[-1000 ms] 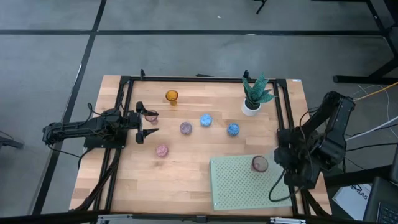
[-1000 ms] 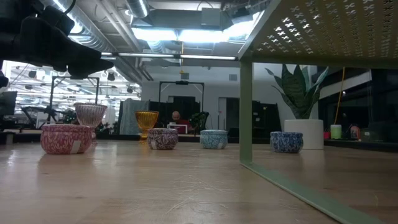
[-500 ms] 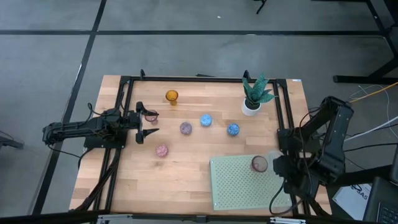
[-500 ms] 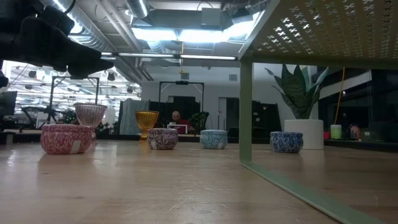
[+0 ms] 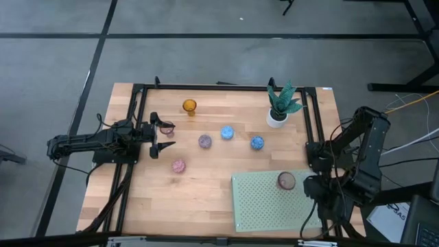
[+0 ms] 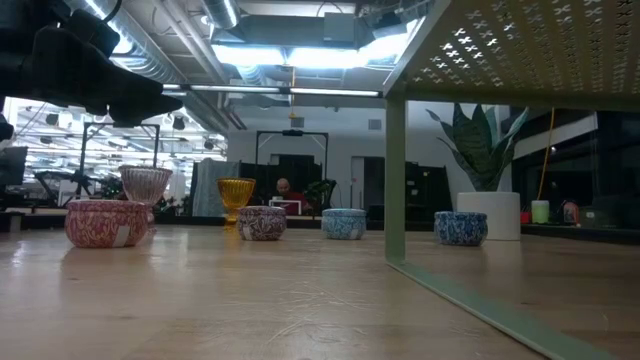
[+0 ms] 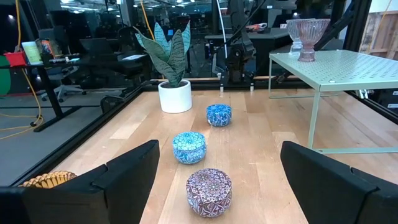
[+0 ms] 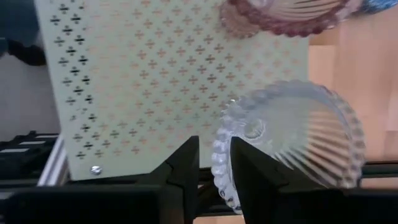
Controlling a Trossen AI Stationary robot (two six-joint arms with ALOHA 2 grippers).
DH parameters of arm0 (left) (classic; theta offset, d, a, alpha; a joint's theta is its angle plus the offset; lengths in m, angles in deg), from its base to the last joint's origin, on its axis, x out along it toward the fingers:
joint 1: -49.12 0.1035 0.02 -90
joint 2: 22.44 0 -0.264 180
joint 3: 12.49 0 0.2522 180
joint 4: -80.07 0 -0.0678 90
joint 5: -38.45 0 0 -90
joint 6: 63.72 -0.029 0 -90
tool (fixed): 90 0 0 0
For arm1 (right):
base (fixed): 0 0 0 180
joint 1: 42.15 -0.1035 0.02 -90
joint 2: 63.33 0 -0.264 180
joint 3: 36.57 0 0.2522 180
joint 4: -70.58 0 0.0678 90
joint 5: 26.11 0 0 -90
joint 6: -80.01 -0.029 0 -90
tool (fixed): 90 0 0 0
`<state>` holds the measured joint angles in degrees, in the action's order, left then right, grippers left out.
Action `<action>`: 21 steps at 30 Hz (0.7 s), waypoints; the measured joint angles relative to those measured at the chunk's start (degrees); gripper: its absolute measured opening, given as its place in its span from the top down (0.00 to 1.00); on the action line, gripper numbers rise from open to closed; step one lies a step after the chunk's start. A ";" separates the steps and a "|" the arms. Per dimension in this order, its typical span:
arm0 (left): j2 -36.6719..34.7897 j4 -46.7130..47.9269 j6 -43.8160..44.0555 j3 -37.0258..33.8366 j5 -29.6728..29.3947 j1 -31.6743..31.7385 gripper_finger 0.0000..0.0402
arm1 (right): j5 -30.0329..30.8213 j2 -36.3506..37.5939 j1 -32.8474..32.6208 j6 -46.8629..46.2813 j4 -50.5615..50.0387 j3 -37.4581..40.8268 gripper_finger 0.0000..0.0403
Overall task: Pick & Place candle stick holders
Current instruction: Put the transparent glass candle holder on the shelf, then put the light blue scented candle on the shelf
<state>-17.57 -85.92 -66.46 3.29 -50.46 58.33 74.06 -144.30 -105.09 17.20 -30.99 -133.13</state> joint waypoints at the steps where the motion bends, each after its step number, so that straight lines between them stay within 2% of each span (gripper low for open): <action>1: 0.00 0.00 0.00 0.00 0.00 0.00 0.17 | 0.00 0.00 0.00 0.00 0.08 -0.29 0.77; 15: 0.00 0.00 0.00 0.00 0.00 0.00 0.17 | 0.32 0.04 0.10 3.12 -2.16 -6.78 0.77; 21: 0.00 0.00 0.00 0.00 0.00 0.00 0.17 | 1.19 0.07 2.52 6.31 -2.21 -11.76 0.77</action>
<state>-17.57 -85.92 -66.46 3.29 -50.46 58.33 75.25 -144.23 -102.56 23.51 -33.20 -144.89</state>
